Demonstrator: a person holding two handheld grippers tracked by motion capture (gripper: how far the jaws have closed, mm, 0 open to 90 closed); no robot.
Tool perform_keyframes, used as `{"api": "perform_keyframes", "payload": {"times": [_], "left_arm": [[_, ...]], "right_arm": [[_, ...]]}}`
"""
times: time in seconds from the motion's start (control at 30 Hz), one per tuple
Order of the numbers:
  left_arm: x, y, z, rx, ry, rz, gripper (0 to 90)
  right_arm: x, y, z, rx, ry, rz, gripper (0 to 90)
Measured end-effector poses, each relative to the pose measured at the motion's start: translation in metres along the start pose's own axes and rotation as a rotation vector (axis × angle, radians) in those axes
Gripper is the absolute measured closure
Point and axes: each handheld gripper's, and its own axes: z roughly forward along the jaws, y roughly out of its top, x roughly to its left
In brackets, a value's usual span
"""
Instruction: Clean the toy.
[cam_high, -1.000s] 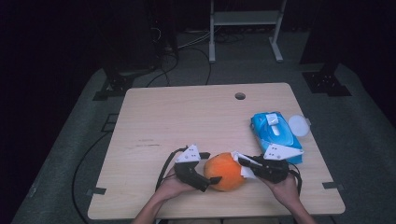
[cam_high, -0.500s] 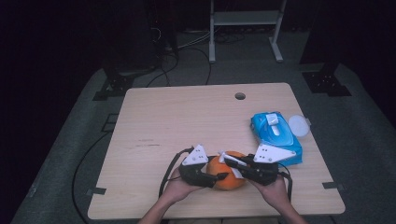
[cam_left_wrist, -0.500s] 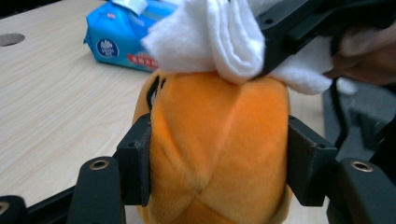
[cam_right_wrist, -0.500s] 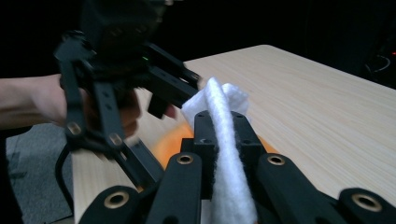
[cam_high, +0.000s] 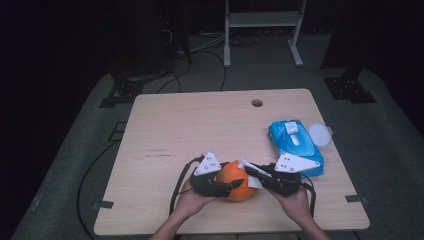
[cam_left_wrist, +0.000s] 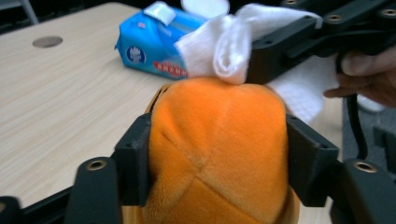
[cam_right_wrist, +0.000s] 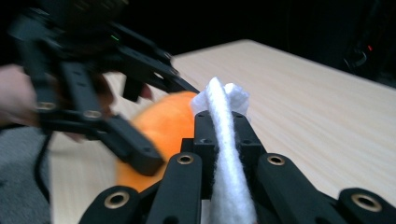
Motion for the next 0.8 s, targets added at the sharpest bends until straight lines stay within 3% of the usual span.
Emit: {"api": "perform_keyframes", "payload": {"times": [0.1,0.2,0.23,0.3,0.37,0.4,0.47,0.63,0.7,0.8], "left_arm": [[0.000,-0.002,0.005,-0.011,-0.045,0.001,20.5],[0.007,-0.006,0.002,-0.027,-0.060,0.036,8.4],[0.012,-0.008,0.003,-0.019,-0.080,0.019,5.0],[0.019,-0.014,0.006,-0.005,-0.131,-0.022,3.1],[0.019,-0.017,0.009,-0.019,-0.156,-0.016,9.5],[0.017,-0.016,0.008,-0.021,-0.141,0.003,13.4],[0.016,-0.016,0.008,-0.024,-0.118,0.004,24.2],[0.008,-0.009,0.006,-0.029,-0.031,0.000,33.7],[0.004,-0.006,0.003,-0.043,0.020,0.022,36.7],[0.002,-0.001,-0.002,-0.060,0.012,0.015,37.9]], "right_arm": [[-0.010,-0.012,0.003,0.033,-0.013,0.038,82.7],[-0.018,-0.019,0.001,0.039,-0.026,0.069,82.7],[-0.019,-0.020,0.000,0.038,-0.032,0.075,82.7],[-0.021,-0.021,-0.002,0.040,-0.033,0.079,82.7],[-0.021,-0.021,-0.002,0.041,-0.032,0.079,82.7],[-0.021,-0.021,-0.002,0.041,-0.035,0.079,82.7],[-0.021,-0.020,-0.005,0.028,-0.039,0.081,82.7],[-0.007,-0.006,-0.005,-0.014,-0.024,0.032,82.6],[0.002,0.001,-0.005,-0.031,-0.001,0.003,82.6],[0.014,0.008,-0.003,-0.041,0.012,-0.051,82.7]]}}
